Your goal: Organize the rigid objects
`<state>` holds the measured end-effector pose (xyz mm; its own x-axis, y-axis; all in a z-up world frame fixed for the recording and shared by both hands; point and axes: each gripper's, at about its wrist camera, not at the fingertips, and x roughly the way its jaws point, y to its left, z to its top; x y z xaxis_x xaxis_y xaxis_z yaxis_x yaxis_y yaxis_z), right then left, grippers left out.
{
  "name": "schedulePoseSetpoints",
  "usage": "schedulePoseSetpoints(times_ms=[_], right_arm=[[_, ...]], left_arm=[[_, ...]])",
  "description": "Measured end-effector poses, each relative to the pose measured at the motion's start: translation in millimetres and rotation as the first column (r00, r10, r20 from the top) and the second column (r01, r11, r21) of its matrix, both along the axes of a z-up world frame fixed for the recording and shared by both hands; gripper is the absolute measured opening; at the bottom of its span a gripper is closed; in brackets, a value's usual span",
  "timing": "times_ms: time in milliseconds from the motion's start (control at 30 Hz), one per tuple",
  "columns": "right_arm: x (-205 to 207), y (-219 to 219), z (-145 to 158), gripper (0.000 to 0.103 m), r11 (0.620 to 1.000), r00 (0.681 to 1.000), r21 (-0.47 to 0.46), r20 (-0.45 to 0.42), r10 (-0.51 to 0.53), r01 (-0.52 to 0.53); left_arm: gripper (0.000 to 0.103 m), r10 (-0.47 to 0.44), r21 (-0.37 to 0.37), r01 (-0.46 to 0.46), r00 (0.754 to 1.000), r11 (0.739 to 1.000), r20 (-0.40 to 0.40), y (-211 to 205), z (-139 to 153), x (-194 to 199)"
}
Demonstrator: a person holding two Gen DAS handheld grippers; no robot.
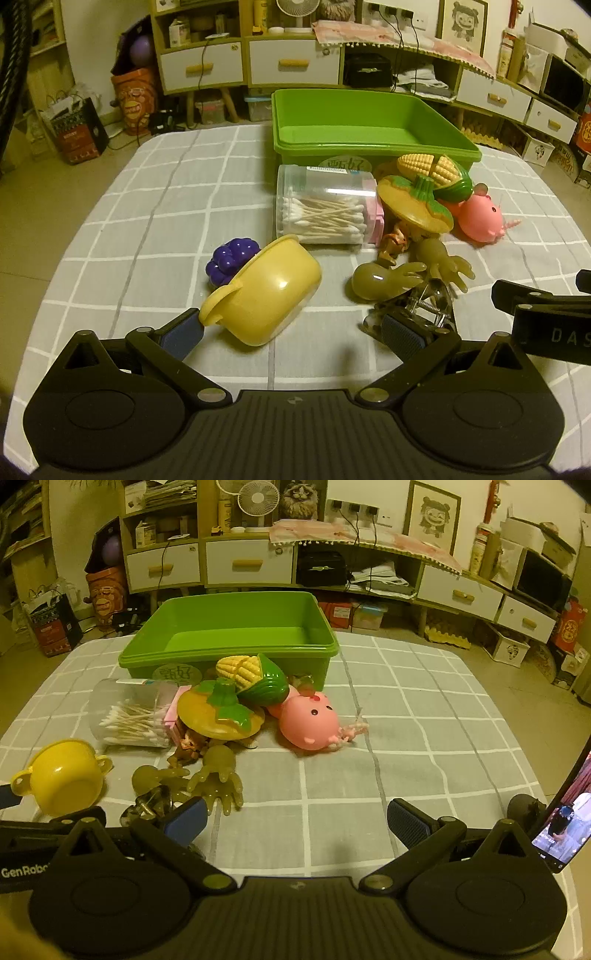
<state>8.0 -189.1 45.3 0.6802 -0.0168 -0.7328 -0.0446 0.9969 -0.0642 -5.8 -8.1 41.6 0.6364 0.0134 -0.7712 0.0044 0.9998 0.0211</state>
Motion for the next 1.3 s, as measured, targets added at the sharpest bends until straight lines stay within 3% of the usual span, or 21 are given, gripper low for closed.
schedulePoseSetpoints(times_ms=[967,1300], right_arm=[[-3.2,2.9,1.1,0.081,1.000,1.000,0.003,-0.003,0.012,-0.012],[1.0,-3.2,3.4,0.081,0.997,0.999,0.079,-0.032,0.028,-0.025]], left_arm=[[0.101,-0.006,-0.007,0.006,1.000,1.000,-0.010,1.2,1.6,1.7],[0.101,-0.020,0.001,0.020,1.000,1.000,-0.024,0.7,6.2,3.1]])
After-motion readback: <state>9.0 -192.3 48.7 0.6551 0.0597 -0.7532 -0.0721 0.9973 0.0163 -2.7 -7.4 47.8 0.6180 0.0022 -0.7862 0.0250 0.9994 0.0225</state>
